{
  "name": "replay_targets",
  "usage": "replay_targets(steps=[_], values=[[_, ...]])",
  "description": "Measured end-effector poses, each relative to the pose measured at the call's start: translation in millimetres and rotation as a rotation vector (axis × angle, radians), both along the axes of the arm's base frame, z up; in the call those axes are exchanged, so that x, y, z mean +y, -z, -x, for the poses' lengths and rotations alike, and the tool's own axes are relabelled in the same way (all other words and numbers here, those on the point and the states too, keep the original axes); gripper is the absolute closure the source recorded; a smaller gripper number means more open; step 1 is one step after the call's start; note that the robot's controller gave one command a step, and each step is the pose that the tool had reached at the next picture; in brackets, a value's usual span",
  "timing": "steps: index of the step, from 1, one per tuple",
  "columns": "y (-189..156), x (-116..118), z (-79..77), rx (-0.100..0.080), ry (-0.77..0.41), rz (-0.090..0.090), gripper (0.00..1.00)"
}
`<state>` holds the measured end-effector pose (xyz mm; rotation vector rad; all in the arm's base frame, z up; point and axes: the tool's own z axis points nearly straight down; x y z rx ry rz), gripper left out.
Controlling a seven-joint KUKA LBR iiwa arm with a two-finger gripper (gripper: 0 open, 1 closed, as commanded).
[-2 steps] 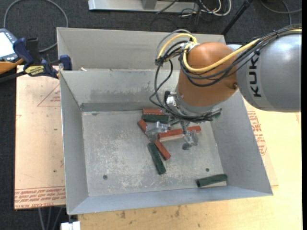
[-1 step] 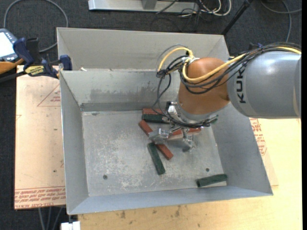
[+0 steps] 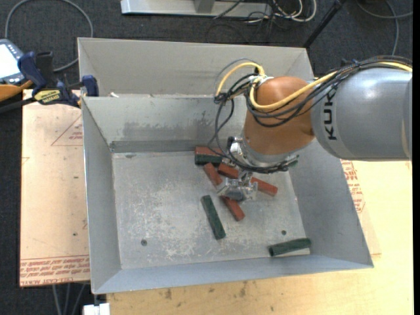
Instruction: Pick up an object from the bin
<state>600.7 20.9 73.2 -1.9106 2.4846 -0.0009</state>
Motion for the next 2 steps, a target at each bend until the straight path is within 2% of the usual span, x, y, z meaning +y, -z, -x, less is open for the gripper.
replay_targets(steps=[1, 2], values=[[-51.8, 46.8, -20.1, -0.003, -0.018, -0.002, 1.00], [-48.2, 43.4, -18.3, 0.004, -0.012, 0.000, 0.00]])
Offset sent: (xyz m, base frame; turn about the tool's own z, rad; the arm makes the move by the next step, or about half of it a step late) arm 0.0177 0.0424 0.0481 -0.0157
